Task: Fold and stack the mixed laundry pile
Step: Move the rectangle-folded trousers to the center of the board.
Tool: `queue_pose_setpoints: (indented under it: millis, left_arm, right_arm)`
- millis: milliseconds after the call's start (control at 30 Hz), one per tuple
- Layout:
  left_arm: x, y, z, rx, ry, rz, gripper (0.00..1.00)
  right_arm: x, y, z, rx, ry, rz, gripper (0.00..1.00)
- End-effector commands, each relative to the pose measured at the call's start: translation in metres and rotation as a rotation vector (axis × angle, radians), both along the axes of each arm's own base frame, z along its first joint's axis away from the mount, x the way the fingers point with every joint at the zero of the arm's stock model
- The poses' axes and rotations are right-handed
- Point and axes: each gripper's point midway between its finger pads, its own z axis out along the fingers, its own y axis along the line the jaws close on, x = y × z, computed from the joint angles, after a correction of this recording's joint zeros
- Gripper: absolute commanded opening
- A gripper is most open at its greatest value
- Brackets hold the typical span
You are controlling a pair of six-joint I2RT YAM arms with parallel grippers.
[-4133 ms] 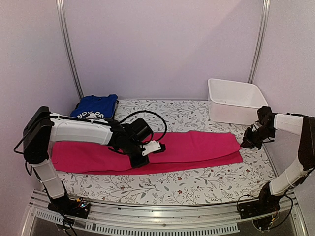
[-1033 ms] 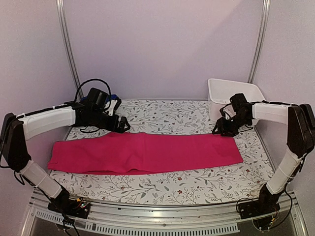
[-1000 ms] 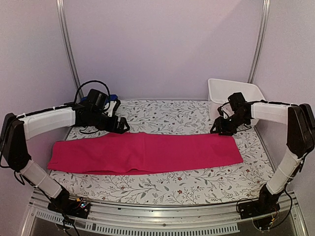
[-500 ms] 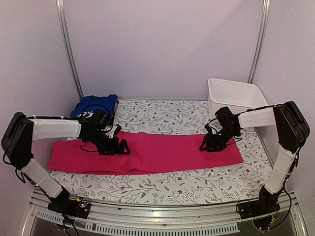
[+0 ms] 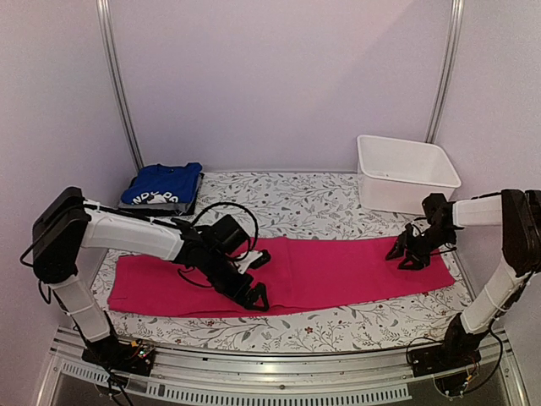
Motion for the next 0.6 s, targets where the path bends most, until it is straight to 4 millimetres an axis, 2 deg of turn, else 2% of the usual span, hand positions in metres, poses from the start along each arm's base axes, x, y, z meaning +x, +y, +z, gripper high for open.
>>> queue_pose_setpoints:
  millis: [0,67,167,233,367,467,567]
  left_arm:
    - [-0.003,0.005,0.043,-0.134,-0.033,-0.053,1.0]
    - [0.033,0.015,0.077,-0.185,-0.157,0.021,1.0]
    - [0.084,0.041,0.106,-0.233,-0.234,0.165,1.0]
    - [0.117,0.063,0.105,-0.203,-0.244,0.265,1.0]
    - [0.167,0.098,0.089,-0.146,-0.194,0.423,1.0]
    - [0.192,0.109,0.078,-0.142,-0.149,0.479,0.92]
    - [0.21,0.114,0.061,-0.109,-0.123,0.495,0.82]
  right_arm:
    - [-0.01,-0.013,0.008,-0.081,0.046,0.005,0.52]
    - [0.011,-0.002,0.035,-0.076,-0.07,0.077,0.53]
    - [0.04,0.03,0.079,-0.048,-0.274,0.214,0.52]
    - [0.051,0.061,0.103,-0.009,-0.377,0.302,0.51]
    - [0.06,0.133,0.127,0.058,-0.488,0.465,0.48]
    - [0.058,0.19,0.131,0.105,-0.519,0.601,0.46]
    - [0.045,0.244,0.122,0.133,-0.513,0.744,0.44]
